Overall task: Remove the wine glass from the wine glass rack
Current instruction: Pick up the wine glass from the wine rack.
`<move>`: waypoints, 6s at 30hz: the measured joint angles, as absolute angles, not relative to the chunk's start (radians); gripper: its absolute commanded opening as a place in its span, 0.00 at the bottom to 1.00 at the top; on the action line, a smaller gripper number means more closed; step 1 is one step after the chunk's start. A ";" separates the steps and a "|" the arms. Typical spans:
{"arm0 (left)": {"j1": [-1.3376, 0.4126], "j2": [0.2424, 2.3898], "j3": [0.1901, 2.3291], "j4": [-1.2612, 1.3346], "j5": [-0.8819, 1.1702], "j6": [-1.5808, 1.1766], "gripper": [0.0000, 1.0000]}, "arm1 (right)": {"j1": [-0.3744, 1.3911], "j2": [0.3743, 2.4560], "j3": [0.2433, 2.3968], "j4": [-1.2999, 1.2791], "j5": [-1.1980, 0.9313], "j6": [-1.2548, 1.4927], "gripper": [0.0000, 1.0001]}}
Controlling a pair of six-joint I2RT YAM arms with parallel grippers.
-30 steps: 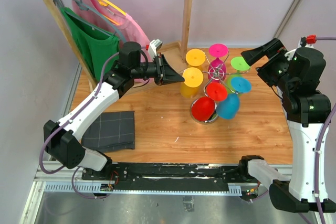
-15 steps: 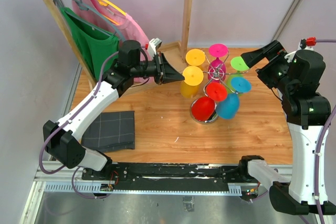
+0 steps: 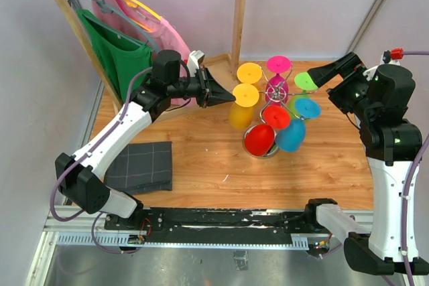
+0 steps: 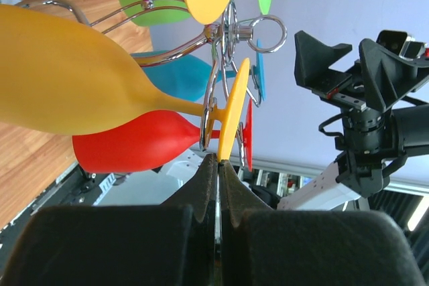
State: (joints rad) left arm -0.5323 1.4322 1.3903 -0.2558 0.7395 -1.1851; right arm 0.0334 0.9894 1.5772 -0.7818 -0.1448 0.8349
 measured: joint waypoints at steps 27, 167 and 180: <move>-0.531 1.436 1.444 -0.352 0.696 -1.246 0.00 | 0.033 0.984 1.566 -0.781 -0.145 0.835 0.98; -0.547 1.284 1.422 -0.418 0.625 -1.185 0.00 | 0.030 0.894 1.531 -0.843 -0.123 0.852 0.99; -0.413 1.259 1.402 -0.457 0.645 -1.094 0.00 | 0.030 0.916 1.541 -0.843 -0.123 0.850 0.98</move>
State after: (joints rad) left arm -0.4133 1.2594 1.4017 -0.4568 0.6449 -1.0943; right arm 0.0299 0.9161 1.5410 -0.8433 -0.1226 0.8497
